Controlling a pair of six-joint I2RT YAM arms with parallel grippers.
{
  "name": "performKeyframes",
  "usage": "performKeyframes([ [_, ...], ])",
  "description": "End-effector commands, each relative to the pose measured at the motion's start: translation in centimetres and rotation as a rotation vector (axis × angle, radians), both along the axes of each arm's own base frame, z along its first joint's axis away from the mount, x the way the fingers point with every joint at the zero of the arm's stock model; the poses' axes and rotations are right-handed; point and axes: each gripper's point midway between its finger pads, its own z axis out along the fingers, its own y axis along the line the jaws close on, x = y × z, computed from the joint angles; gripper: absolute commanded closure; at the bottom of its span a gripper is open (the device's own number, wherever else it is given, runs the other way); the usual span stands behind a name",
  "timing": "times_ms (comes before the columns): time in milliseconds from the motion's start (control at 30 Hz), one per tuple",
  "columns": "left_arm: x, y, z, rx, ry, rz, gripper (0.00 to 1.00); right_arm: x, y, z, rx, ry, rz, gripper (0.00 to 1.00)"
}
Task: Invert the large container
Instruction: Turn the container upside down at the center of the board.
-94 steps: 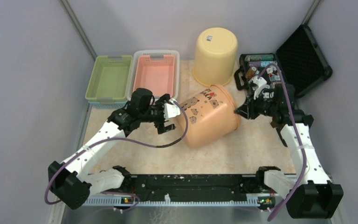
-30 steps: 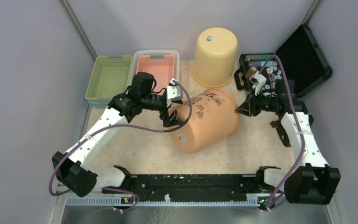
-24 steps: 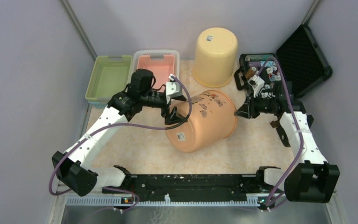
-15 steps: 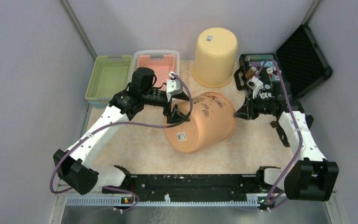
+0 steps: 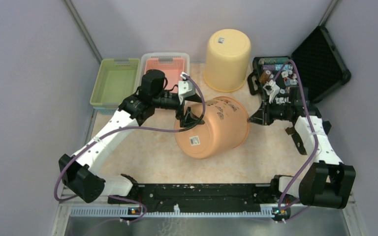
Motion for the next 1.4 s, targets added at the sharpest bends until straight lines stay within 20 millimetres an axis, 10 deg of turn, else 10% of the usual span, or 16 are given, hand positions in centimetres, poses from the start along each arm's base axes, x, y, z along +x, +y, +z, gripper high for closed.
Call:
performKeyframes([
  [0, 3.0, -0.6, -0.6, 0.014, -0.056, 0.092, 0.01, -1.8, 2.2, 1.9, 0.142, 0.022, 0.101, 0.92],
  [1367, 5.4, -2.6, -5.4, 0.077, 0.090, 0.085, 0.02, -1.4, 1.3, 1.3, 0.116, -0.001, 0.065, 0.90],
])
